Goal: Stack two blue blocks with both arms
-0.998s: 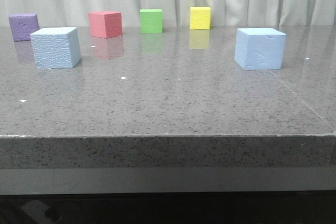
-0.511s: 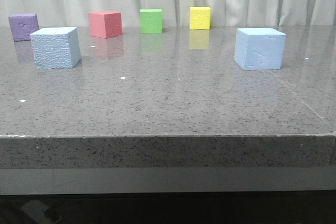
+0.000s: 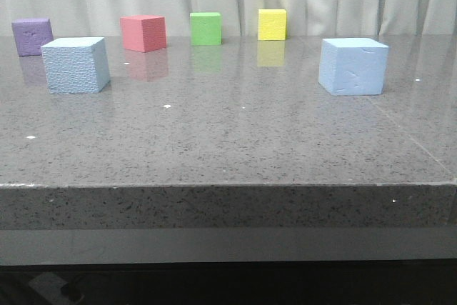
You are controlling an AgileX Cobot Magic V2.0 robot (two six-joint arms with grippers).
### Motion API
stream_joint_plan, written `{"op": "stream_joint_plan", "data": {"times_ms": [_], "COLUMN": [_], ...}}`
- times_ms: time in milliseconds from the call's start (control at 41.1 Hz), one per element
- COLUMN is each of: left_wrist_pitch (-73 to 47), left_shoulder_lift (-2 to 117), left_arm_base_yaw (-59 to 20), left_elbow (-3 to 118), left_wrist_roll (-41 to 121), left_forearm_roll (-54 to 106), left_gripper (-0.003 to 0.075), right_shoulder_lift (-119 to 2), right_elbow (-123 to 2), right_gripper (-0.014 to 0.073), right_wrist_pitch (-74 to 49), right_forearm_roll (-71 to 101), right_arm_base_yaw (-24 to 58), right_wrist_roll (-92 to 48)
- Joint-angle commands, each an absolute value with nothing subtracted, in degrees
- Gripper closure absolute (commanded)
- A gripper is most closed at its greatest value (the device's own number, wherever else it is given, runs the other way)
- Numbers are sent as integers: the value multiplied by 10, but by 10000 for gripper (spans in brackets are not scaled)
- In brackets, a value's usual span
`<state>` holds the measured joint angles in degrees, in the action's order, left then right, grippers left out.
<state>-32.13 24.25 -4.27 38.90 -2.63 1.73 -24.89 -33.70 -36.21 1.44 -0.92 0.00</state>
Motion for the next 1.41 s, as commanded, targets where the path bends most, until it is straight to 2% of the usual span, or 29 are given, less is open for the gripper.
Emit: {"op": "stream_joint_plan", "data": {"times_ms": [0, 170, 219, 268, 341, 414, 487, 535, 1168, 1314, 1387], "left_wrist_pitch": [-277, -268, -267, -264, -260, -260, -260, -260, -260, -260, -260], "left_shoulder_lift": [252, 252, 252, 252, 252, 252, 252, 252, 252, 252, 252], "left_arm_base_yaw": [-41, -41, -41, -41, -41, -41, -41, -41, -41, -41, -41], "left_elbow": [407, 407, 407, 407, 407, 407, 407, 407, 407, 407, 407], "left_wrist_roll": [-27, -27, -27, -27, -27, -27, -27, -27, -27, -27, -27], "left_forearm_roll": [19, 17, 17, 13, -4, -35, -48, -48, -48, -48, -48], "left_gripper": [741, 740, 736, 703, 566, 364, 195, 143, 134, 134, 134], "right_shoulder_lift": [-258, -258, -258, -258, -258, -258, -258, -258, -264, -306, -340], "right_elbow": [-357, -357, -357, -357, -357, -357, -357, -357, -358, -383, -407], "right_gripper": [661, 654, 629, 562, 362, 194, 88, 63, 56, -71, -71], "right_wrist_pitch": [-323, -320, -320, -316, -311, -307, -307, -307, -311, -344, -372], "right_forearm_roll": [15, 15, 14, 9, -7, -20, -20, -20, 7, 23, 42], "right_arm_base_yaw": [-12, -12, -12, -12, -12, -12, -12, -12, -12, -12, -10], "right_wrist_roll": [0, 0, 0, 0, 0, 0, 0, 0, 0, 0, -19]}}
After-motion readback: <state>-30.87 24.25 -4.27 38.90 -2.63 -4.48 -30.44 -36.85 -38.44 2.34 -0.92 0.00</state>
